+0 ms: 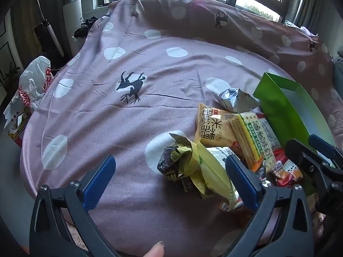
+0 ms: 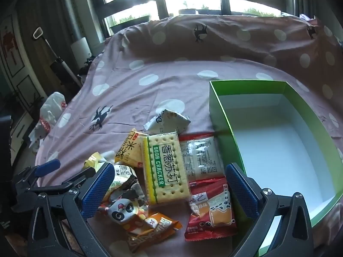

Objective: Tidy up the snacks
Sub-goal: 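Move the right gripper toward the panda-print orange snack bag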

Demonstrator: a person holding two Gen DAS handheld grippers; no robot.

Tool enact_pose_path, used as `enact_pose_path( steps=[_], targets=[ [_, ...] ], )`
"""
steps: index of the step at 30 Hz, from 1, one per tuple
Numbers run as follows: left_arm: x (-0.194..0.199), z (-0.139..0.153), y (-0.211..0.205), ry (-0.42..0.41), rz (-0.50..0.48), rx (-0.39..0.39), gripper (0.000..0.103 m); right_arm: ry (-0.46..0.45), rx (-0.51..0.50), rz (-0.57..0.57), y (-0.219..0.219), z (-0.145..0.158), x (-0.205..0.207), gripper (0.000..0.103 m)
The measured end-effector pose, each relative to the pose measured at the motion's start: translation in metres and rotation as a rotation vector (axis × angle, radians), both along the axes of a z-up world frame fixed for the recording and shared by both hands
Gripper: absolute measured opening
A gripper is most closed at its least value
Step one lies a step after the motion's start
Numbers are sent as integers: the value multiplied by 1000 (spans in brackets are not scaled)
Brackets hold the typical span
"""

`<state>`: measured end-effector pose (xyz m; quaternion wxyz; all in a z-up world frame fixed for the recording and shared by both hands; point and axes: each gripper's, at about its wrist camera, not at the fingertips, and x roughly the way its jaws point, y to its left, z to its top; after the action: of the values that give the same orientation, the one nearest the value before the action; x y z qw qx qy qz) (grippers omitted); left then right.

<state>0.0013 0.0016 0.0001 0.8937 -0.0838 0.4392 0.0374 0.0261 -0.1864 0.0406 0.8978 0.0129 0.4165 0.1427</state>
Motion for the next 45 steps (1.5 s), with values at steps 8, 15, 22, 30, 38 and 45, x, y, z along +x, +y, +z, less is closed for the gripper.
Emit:
enact_pose_path(
  steps=[8,15,22,30,38,45],
  targets=[
    [-2,4,4,-23,4,13,102,-19,-42,-19,5,4,-1,103],
    [-6,3,2,-30,-5,1,101,-13,-30,-36,-1,-3,-2,103],
    [-8,5,0,-38,-18,-11,101,-23,-48,-26,0,-5,-1,103],
    [-10,9,1,-53,-22,-51,100,-35,-25,-28,-2,-1,-2,99],
    [-12,12,1,-49,-27,-100,98,-31,-32,-26,0,0,-4,94],
    [-18,15,-1,-47,-29,-129,97,-34,-6,-26,-4,5,-8,93]
  ],
)
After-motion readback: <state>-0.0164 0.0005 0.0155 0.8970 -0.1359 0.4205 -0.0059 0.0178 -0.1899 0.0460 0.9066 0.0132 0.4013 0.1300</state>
